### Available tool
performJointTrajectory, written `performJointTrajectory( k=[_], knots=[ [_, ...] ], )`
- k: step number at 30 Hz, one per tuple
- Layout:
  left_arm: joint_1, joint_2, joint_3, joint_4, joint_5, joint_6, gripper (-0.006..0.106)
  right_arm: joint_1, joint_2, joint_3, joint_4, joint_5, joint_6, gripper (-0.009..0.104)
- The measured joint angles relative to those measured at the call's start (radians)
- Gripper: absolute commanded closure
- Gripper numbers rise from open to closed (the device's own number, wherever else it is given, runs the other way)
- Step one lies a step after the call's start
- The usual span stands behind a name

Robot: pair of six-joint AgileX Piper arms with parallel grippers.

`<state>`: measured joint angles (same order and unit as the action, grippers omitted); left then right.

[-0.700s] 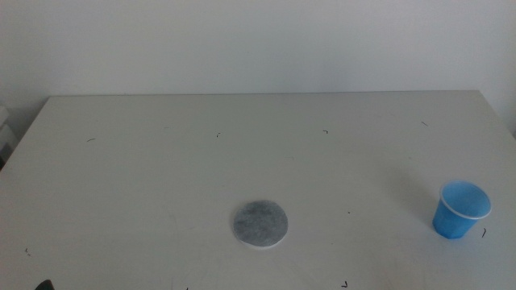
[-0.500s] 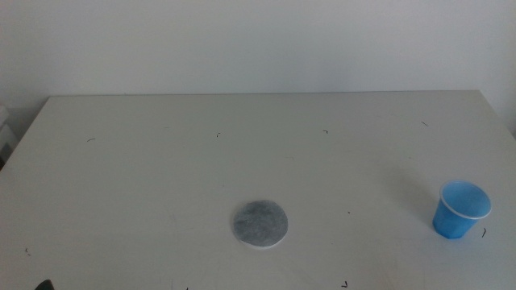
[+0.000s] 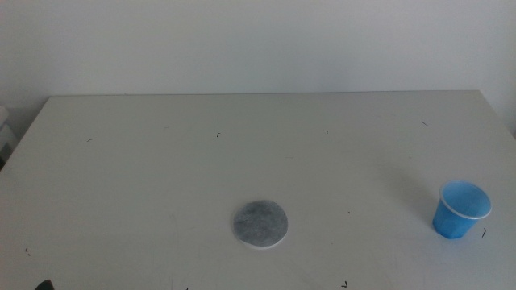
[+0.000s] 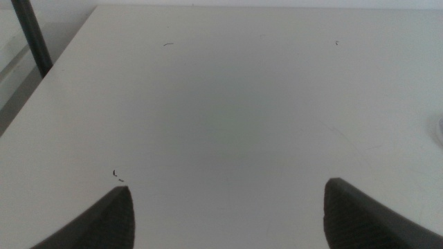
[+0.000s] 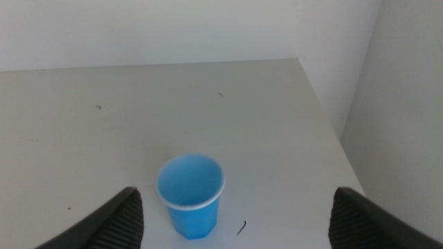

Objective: Place an empty cup on a cup mat.

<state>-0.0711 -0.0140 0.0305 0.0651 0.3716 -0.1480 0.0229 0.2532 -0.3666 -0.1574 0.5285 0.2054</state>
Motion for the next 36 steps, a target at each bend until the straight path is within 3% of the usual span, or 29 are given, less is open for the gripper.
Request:
performJointTrajectory(
  k=[9,15,26,36],
  knots=[
    [0.0,0.0,0.0,0.0,0.0,0.0,-0.005,0.0,0.246,-0.242,0.038,0.076,0.0,0.001],
    [0.0,0.0,0.0,0.0,0.0,0.0,-0.005,0.0,0.448,-0.456,0.079,0.272,0.0,0.001],
    [0.0,0.0,0.0,0.0,0.0,0.0,-0.005,0.0,0.764,-0.79,0.087,0.538,0.0,0.001],
    [0.0,0.0,0.0,0.0,0.0,0.0,-0.005,0.0,1.009,-0.917,0.129,0.629,0.0,0.001]
  ],
)
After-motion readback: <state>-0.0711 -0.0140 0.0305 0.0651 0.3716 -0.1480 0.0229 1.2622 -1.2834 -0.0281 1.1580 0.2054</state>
